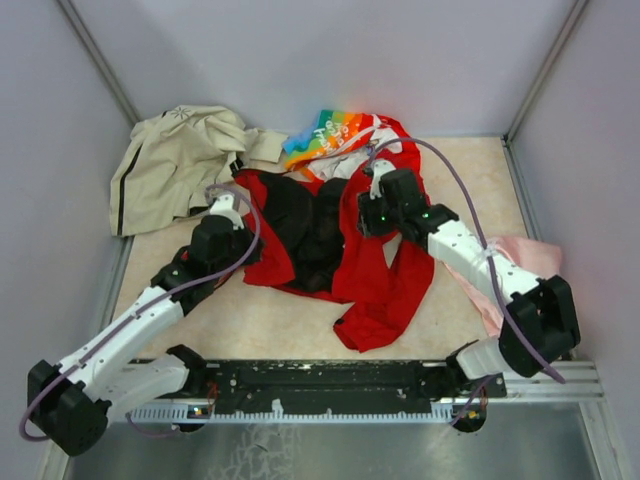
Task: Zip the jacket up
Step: Adjust the jacket at the center of the board.
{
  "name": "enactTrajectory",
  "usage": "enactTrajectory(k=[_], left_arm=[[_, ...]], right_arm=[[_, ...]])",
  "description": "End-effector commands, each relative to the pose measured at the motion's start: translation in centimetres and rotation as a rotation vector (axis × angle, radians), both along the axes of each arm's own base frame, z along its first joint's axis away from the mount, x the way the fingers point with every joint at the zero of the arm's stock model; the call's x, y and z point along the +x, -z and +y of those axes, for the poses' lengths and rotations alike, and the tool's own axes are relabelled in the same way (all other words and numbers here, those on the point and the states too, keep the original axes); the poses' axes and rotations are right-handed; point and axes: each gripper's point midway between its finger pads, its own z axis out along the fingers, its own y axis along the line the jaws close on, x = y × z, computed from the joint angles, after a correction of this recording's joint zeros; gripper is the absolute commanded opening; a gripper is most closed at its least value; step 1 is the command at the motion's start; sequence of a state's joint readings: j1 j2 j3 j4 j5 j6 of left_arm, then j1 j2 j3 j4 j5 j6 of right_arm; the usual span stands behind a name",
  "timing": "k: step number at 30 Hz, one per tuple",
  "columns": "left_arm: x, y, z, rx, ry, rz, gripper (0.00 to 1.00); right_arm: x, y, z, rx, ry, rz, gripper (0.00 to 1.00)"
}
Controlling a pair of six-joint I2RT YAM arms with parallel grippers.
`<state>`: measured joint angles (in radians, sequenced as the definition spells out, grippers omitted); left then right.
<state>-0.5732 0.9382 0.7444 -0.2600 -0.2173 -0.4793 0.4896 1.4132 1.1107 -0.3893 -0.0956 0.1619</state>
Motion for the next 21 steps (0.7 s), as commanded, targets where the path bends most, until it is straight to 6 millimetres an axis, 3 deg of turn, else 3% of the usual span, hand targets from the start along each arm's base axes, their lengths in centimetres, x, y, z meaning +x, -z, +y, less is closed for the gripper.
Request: enactTrajectory(k=[1,7,12,16,21], left_arm=[[-0.2,1.1,-2.3,-0.069,0.090,0.027,0.00],[-1.0,3.8,-4.3,-0.096,0.181,0.112,0.00],[-2.2,6.8,-5.9,-0.083,0.250,0.194,0.00],[-3.3,8.7,-6.9,-0.034,0.275,0.232,0.00],[-5.3,11.0,-8.1,0.057,0.315,0.275,0.00]], right_arm=[[-0.6,-3.5,0.1,0.010,0.050,-0.149,0.43],[-3.3,-4.6,-1.4,0.026,0.115,-0.209,0.49],[-6.1,-5.6,-0.9,0.068,0.106,-0.253,0.55],[-8.2,-5.3,0.7,0.124,0.056,-0.248,0.56],[-9.8,-3.2,3.9,0.172,-0.032,-0.200,0.58]])
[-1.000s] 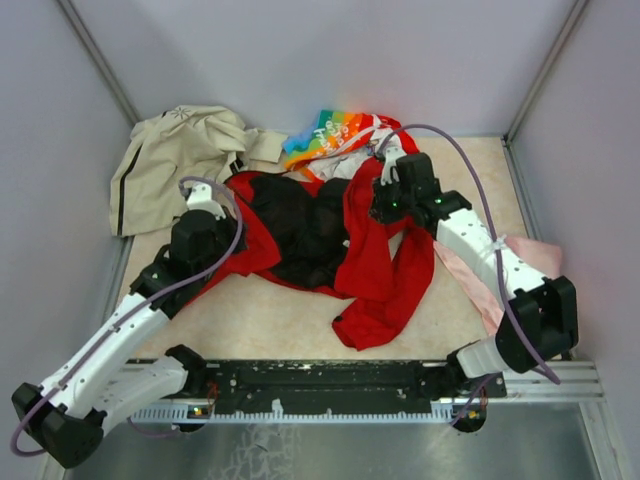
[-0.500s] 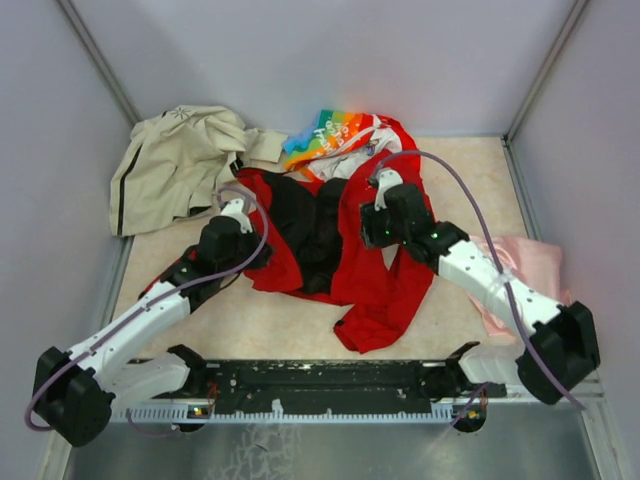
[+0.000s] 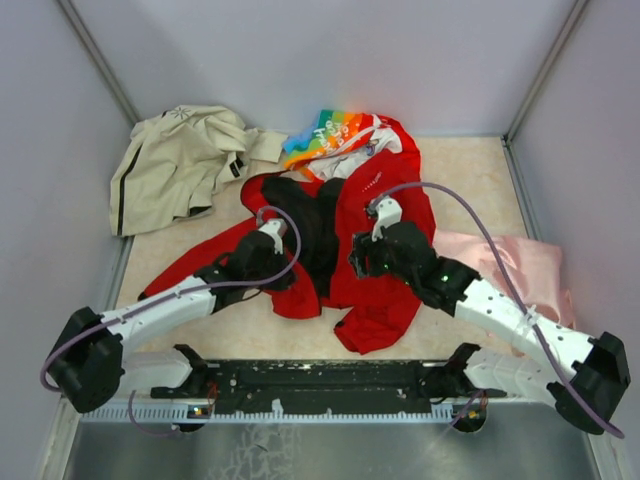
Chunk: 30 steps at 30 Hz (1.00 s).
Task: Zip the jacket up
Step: Adjust the jacket at the center of the board.
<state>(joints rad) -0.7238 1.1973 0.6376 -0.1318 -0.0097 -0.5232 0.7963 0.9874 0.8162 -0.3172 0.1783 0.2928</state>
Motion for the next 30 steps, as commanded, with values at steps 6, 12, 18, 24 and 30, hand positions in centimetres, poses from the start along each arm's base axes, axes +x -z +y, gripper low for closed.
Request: enactTrajectory(k=[6,12,18,24,30], left_arm=[[-2.8,3.3,-0.8,0.074,0.049,0.043,0.00],[-4.4,4.6,-0.4,0.054,0.050,0.062,0.00],[-5.9,6.3,0.6,0.050,0.042,0.094,0.00],[-6.0,5.7,0.7,0.010,0.020,0.073,0.01],[-5.8,5.2,0.1,-0.020,0.024,0.066,0.02]], right_arm=[[-0.9,0.5,7.1,0.148,-0.164,0.003,0.59],[0.0,3.4,8.9,0.122,-0.157,0.060,0.59],[0.0,5.8,9.3,0.104,-0.137,0.099,0.60],[1.0,9.0,7.2,0.010,-0.005,0.131,0.60],[1.1,13.0,6.9,-0.077,0.029,0.200,0.62]])
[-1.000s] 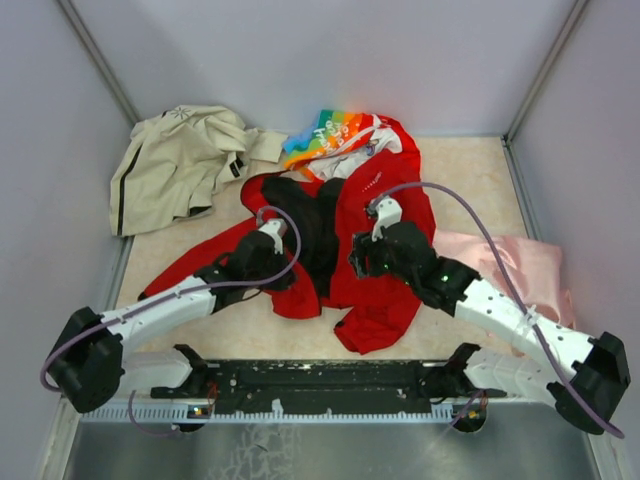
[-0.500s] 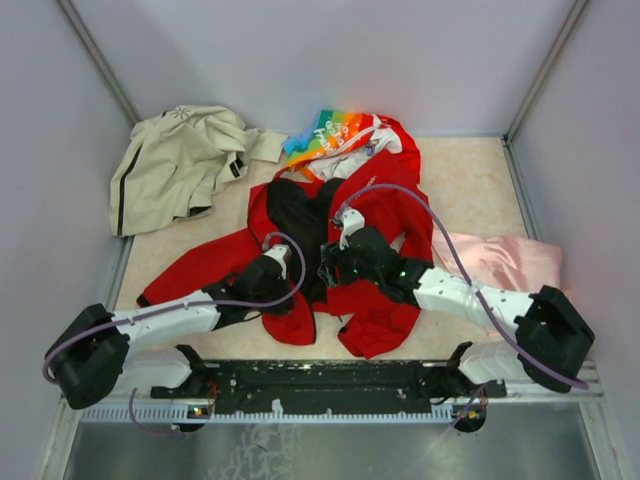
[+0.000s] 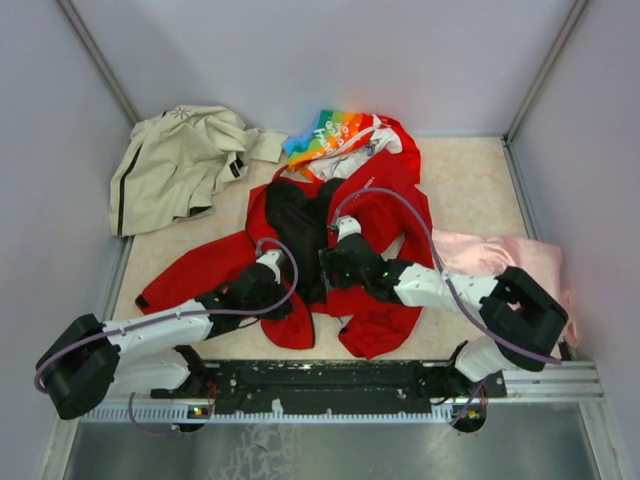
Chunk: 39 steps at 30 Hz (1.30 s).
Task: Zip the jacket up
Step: Adjust the jacket at the center of the board.
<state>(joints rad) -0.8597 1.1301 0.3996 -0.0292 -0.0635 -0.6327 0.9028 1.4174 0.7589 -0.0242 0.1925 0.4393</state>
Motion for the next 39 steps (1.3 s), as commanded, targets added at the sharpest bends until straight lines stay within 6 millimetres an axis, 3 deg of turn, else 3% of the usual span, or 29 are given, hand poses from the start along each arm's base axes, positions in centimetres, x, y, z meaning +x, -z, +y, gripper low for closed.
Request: enactTrajectory(k=[1,10,18,22,28,31,39], left_arm=[[0.1,-0.5,-0.7,-0.041,0.002,-0.012,0.02],[0.5,-0.1,-1.1,-0.023,-0.002,-0.009,0.05],[1.5,-1.0,-1.2,-0.014,-0.018,-0.039,0.11],[1.2,-1.3,-1.1,-0.034,-0.022,-0.040,0.14],[0.9,-2.0,-0.8,-0.056,-0.029,-0.050,0.20],[0.8,-2.6,-0.8,-0.071,-0.028,-0.056,0.28],[0.6,-4.5,-0.5,-0.117,-0.032,-0.091,0.47]], right_arm=[[0.5,2.2,0.3,-0.036,0.036,0.017,0.63],[0.6,4.9,0.7,-0.084,0.039,0.066,0.64],[-0.1,3.1,0.6,-0.016,0.014,0.039,0.48],[-0.3,2.5,-0.1,-0.010,0.026,0.020,0.31],[-0.6,1.8,-0.6,0.005,0.028,0.006,0.16],[-0.6,1.3,-0.8,0.010,0.030,-0.008,0.05],[-1.6,-1.0,-0.6,0.100,-0.026,-0.053,0.00]])
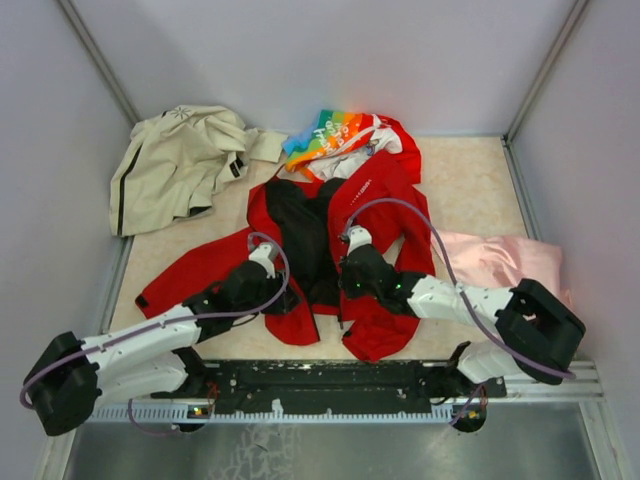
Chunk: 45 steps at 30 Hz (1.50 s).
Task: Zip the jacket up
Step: Adjust the jacket at the center of the board.
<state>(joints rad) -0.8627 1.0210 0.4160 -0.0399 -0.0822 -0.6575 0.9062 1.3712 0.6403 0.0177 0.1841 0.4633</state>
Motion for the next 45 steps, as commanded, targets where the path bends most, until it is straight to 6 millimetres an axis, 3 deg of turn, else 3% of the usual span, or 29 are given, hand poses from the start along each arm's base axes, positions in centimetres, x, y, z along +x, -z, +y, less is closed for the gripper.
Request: enactTrajectory(k=[1,7,13,23,28,36,45], left_arm=[[-0.2,-1.5,0.1,-0.035,-0.005,-0.026,0.49],[-0.5,-4.1,0.2,-0.098,0.007,-0.071,0.54],[-0.8,-6.3,0.3,-0.168,0.003,-0.110,0.56],[-1.4,-3.4,-0.3,-0.113,0.039,-0.028,0.56],[-1.3,-2.4,0.4,-0.079,0.015,-0.020,0.57],[-1.8,-2.5,1.5,-0.076,-0.015,-0.019,0.61],[-2.2,-4.8,1.8,-0.149,-0.023,-0.053,0.61]], right_arm=[[0.1,-3.9,1.3,0.127,-0.041,-0.094,0.00],[-1.3,-6.3,2.8,0.248,-0.142,-0.115,0.00],[-2.9,-6.8,4.9,0.331,-0.249,-0.069,0.00],[-2.6,-3.2,4.2,0.264,-0.191,-0.005,0.09],[-2.8,-1.6,3.6,0.242,-0.168,0.015,0.13],[-3.0,-0.9,3.5,0.246,-0.166,0.034,0.19],[-3.2,-1.4,3.6,0.267,-0.173,0.023,0.00]])
